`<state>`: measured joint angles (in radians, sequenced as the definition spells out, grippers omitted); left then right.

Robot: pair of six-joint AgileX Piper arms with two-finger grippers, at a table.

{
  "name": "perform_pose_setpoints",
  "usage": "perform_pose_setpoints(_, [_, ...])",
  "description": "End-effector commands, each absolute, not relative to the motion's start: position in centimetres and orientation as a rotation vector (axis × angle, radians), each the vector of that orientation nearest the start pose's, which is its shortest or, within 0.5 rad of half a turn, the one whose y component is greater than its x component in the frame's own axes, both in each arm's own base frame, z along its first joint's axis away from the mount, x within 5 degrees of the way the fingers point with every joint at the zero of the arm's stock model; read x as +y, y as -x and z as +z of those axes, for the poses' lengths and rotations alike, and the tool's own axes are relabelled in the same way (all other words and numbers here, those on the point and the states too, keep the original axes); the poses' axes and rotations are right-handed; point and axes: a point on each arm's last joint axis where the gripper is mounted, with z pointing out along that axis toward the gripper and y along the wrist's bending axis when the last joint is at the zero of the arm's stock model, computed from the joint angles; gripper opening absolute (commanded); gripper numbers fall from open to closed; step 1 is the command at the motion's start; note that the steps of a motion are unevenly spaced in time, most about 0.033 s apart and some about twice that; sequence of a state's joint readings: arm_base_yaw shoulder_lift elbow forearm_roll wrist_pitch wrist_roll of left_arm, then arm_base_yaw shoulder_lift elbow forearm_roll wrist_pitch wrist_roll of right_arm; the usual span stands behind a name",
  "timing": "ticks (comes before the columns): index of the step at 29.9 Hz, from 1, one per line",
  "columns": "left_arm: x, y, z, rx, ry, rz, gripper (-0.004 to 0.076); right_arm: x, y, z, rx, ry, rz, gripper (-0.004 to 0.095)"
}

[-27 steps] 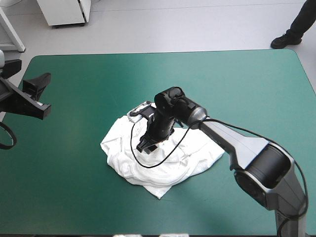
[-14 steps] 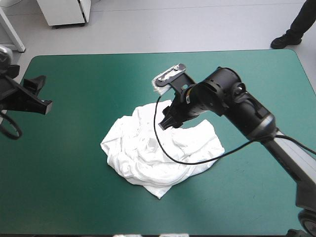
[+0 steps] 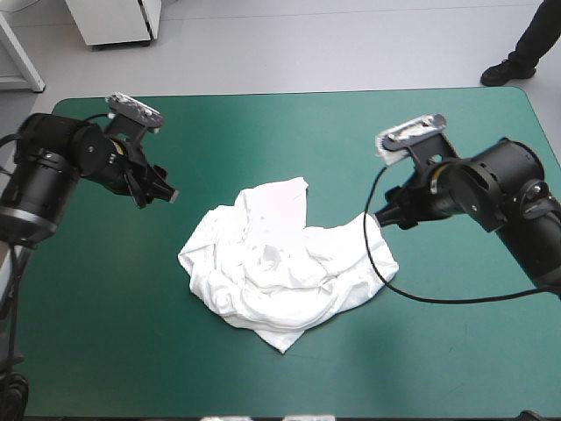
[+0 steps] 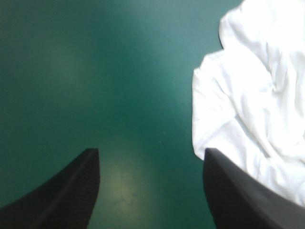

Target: Fold the cloth

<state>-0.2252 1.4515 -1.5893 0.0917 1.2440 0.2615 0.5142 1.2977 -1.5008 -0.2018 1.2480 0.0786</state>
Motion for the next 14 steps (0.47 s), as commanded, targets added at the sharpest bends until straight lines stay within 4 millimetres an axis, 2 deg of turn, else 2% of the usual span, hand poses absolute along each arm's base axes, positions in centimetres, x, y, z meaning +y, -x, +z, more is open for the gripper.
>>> perform_pose_setpoints(1, [-6.2,-29.3,38.8,2.523,-0.639,0.103,0.0489,7.4,-20.6,41.1,2.488,0.448,-0.074,0.0621])
perform_pose_setpoints(4, [-6.5,-30.5,35.5,2.605,-0.667,0.099,0.0492,6.0,-19.4,38.7,2.561,0.423,-0.108,0.0621])
perform_pose_setpoints(8, [-7.2,-32.1,32.1,2.666,-0.689,0.034,0.0494,5.2,-18.1,36.8,2.611,0.412,-0.121,0.0621])
perform_pose_setpoints(14, [-8.2,-34.5,27.6,2.767,-0.734,-0.038,0.0493,5.3,-17.9,36.2,2.636,0.416,-0.099,0.0621])
